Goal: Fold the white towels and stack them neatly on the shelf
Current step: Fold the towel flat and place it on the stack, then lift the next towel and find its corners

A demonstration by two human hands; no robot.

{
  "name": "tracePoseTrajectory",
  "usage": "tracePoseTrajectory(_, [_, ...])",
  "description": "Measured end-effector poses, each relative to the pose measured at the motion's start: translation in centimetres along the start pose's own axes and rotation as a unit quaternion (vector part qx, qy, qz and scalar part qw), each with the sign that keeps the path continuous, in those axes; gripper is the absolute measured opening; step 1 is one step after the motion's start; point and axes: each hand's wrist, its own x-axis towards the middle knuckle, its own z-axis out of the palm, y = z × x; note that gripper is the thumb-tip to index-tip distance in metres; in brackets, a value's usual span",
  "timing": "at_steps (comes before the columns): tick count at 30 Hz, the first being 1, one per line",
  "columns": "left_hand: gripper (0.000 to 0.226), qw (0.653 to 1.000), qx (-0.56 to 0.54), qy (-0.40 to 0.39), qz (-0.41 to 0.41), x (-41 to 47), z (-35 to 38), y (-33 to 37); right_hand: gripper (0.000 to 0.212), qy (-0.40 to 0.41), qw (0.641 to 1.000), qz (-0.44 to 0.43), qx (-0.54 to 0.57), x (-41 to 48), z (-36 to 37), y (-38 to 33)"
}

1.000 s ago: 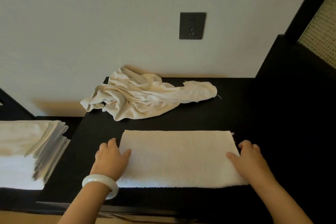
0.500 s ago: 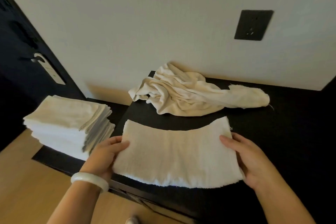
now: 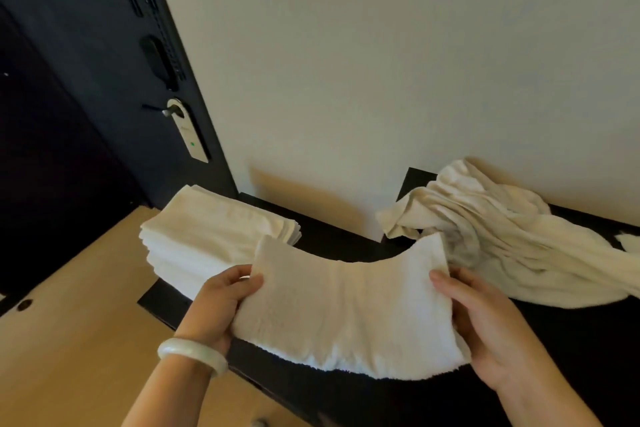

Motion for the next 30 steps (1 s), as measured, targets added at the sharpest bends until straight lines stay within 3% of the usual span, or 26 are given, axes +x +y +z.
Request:
tracePoseTrajectory(9, [0.016,0.999,0.016,-0.003,-0.033,14.2,-15.5,6.0,0.021,0.041,0.998,0.045,-0.023,7.4,19.6,3.1])
tracePoseTrajectory(14, [0.01,0.994,0.095,-0.025,-0.047,20.8,-21.3,9.2,0.018,0.077,0.994,0.056,-0.052,11.0,26.8,5.8])
tracePoseTrajectory(21, [0.016,0.973,0.228,0.023,0.022,31.0,-26.6,15.8,0.019,0.074,0.995,0.052,-0.038,17.2,32.3,6.3])
tracePoseTrajectory(23, [0.027,0.942,0.334,0.029,0.006,34.5,-26.7,15.1,0.019,0.104,0.988,0.071,-0.084,19.6,32.7,8.0])
tracePoseTrajectory(25, [0.045,0.884,0.466,0.022,-0.016,36.6,-26.3,12.4,0.024,0.13,0.976,0.113,-0.136,21.6,32.5,10.4])
tracePoseTrajectory(27, [0.054,0.852,0.523,0.007,-0.021,37.7,-25.8,8.8,0.026,0.137,0.965,0.154,-0.163,23.0,32.3,12.9])
tracePoseTrajectory(30, [0.061,0.772,0.632,0.036,0.044,37.3,-24.8,4.9,0.019,0.165,0.952,0.15,-0.212,23.9,32.4,14.9])
